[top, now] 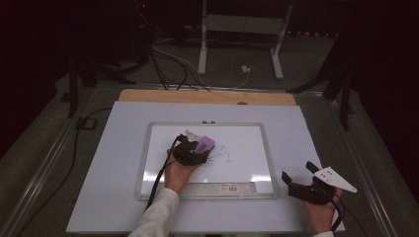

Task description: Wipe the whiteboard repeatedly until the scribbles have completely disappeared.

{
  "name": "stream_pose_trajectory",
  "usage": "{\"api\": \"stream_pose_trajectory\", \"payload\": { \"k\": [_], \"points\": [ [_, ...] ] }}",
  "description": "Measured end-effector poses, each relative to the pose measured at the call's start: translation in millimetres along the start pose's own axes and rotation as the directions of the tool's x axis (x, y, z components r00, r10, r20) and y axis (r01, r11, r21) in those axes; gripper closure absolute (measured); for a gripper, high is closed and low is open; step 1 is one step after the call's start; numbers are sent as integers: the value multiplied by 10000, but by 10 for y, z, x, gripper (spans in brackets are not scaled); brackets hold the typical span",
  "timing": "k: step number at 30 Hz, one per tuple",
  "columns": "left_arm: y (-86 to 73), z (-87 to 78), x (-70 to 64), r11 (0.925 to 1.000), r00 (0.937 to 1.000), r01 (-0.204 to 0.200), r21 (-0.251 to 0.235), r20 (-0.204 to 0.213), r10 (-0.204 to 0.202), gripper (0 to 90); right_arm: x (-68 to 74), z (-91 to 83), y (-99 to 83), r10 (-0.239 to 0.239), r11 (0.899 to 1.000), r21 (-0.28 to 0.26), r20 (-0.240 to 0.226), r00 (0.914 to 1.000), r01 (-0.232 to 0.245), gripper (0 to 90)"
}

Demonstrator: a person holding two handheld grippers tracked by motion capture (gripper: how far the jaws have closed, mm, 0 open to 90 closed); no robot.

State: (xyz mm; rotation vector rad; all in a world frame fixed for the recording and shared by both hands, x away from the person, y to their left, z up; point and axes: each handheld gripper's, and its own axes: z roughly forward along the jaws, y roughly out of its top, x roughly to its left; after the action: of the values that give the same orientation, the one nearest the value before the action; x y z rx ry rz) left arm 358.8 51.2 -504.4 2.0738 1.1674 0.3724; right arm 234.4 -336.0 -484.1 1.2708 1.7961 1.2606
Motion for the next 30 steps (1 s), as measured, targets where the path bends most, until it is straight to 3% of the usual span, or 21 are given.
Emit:
{"api": "stream_pose_trajectory", "payload": {
  "k": [5,9,13,16,18,20,23,30],
  "points": [
    [18,14,59,9997,9997,257,26,-8,-257,417,4,-3,1,-2,10000,1,-2,10000,2,10],
    [64,31,171,9988,9977,478,52,-492,-475,417,-6,-5,-1,44,10000,8,35,10000,-44,10],
    [83,13,382,9945,9882,1046,36,-1134,-1035,417,-10,-11,-1,36,10000,-9,43,10000,-36,10],
    [68,-17,518,9880,9791,1542,-9,-1341,-1529,417,-18,-11,-4,59,10000,3,43,10000,-59,10],
    [65,-21,547,9859,9767,1673,-33,-1361,-1662,417,-16,-10,-4,65,10000,13,48,10000,-65,10],
    [70,-14,525,9863,9765,1647,-41,-1404,-1636,417,-6,-7,-3,33,10000,18,38,10000,-33,10],
    [81,13,434,9888,9818,1493,-18,-1184,-1484,417,1,-1,-3,-18,10000,51,12,10000,18,10],
    [84,48,62,9983,9972,552,195,-509,-542,417,-2,-3,-5,3,10000,32,26,10000,-3,10]
  ]
}}
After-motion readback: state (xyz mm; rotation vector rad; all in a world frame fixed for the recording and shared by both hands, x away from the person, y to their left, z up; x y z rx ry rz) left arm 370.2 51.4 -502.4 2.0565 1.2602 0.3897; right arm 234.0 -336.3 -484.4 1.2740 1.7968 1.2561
